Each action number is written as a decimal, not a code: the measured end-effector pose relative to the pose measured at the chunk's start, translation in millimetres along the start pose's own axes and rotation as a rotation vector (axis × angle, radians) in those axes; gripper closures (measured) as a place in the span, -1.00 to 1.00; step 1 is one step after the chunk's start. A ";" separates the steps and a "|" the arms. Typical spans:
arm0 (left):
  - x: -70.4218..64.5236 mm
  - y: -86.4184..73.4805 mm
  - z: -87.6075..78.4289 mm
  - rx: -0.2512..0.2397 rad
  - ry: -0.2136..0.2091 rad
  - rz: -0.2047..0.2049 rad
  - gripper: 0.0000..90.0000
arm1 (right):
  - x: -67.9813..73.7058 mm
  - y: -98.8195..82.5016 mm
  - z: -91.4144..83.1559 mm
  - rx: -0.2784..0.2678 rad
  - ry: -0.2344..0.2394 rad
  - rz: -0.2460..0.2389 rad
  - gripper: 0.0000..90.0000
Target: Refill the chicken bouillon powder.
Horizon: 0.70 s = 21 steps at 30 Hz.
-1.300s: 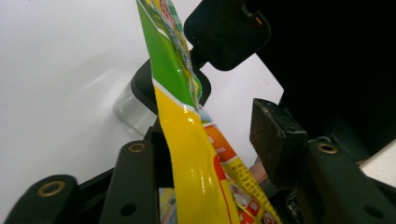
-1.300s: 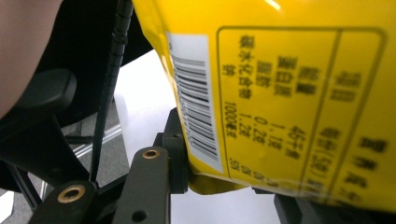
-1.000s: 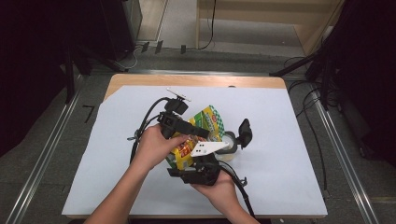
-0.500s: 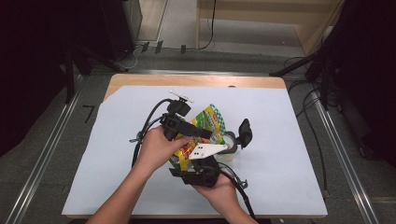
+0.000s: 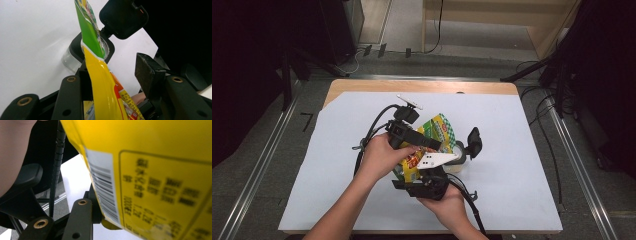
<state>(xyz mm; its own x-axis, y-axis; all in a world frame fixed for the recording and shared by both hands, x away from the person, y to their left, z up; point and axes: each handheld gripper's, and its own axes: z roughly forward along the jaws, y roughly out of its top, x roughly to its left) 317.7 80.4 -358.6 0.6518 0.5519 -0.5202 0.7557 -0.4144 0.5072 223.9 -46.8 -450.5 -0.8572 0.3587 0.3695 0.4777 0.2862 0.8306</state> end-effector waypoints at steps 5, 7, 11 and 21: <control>-1.3 1.6 3.2 0.019 0.049 0.013 0.36 | -1.2 -0.1 1.1 0.014 -0.002 0.002 0.52; -1.6 2.2 3.8 0.030 0.056 0.023 0.44 | -0.1 -0.6 1.7 0.022 -0.016 -0.012 0.50; -5.6 4.1 4.1 0.045 0.084 0.044 0.50 | 1.3 -0.6 2.8 0.025 -0.024 -0.018 0.50; -2.8 13.8 3.9 0.094 0.068 0.025 0.69 | -0.1 1.8 0.5 0.016 -0.010 0.011 0.55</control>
<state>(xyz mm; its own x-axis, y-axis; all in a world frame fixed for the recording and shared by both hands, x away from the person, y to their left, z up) 326.5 70.3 -352.8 0.6668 0.5874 -0.4586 0.7442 -0.4927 0.4511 224.9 -45.8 -449.2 -0.8499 0.3707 0.3744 0.4902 0.2959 0.8198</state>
